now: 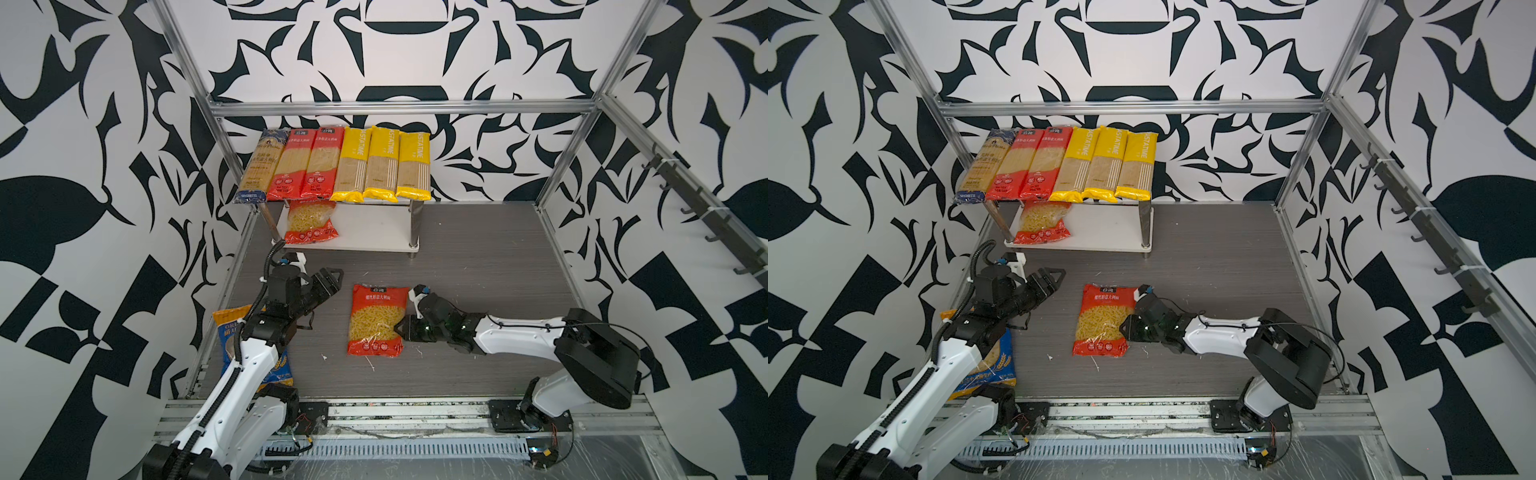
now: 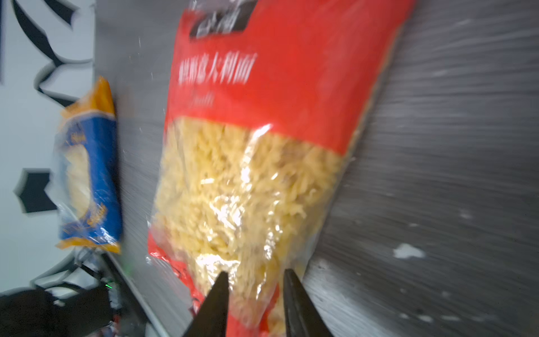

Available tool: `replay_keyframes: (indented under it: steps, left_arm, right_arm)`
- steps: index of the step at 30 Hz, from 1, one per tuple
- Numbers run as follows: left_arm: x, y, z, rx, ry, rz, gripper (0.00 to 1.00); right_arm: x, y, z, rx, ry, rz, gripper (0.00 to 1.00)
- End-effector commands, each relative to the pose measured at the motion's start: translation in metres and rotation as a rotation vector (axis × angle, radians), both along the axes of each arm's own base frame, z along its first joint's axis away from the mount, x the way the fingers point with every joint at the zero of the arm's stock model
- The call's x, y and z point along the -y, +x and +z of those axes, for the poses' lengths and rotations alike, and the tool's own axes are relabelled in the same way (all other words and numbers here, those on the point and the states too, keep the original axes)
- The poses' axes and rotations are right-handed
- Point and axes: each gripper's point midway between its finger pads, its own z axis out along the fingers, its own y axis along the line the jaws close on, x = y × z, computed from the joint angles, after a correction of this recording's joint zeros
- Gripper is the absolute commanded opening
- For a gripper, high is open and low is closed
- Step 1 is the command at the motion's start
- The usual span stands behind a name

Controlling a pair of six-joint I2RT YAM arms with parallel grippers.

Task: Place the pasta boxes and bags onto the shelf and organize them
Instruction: 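Move both grippers to the red fusilli bag's two ends and grasp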

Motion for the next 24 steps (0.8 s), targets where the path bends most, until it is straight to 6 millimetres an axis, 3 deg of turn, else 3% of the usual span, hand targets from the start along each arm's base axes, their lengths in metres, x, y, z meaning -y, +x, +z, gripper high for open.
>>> replay_keyframes:
  steps: [1,5,9,24]
  left_arm:
    - [0.011,-0.022,-0.032,-0.098,0.006,-0.104,0.82]
    - [0.021,-0.025,-0.059,-0.171,-0.006,-0.162,0.83]
    - [0.031,-0.013,-0.071,-0.186,-0.026,-0.199,0.82]
    - [0.055,0.020,-0.134,-0.313,0.004,-0.262,0.76]
  right_arm:
    - [0.014,0.024,0.021,0.006,0.089,-0.036,0.43]
    - [0.023,0.051,0.021,0.006,0.087,-0.092,0.49]
    - [0.023,0.071,0.013,0.011,0.064,-0.144,0.51]
    - [-0.010,0.112,-0.005,0.032,0.063,-0.137,0.54]
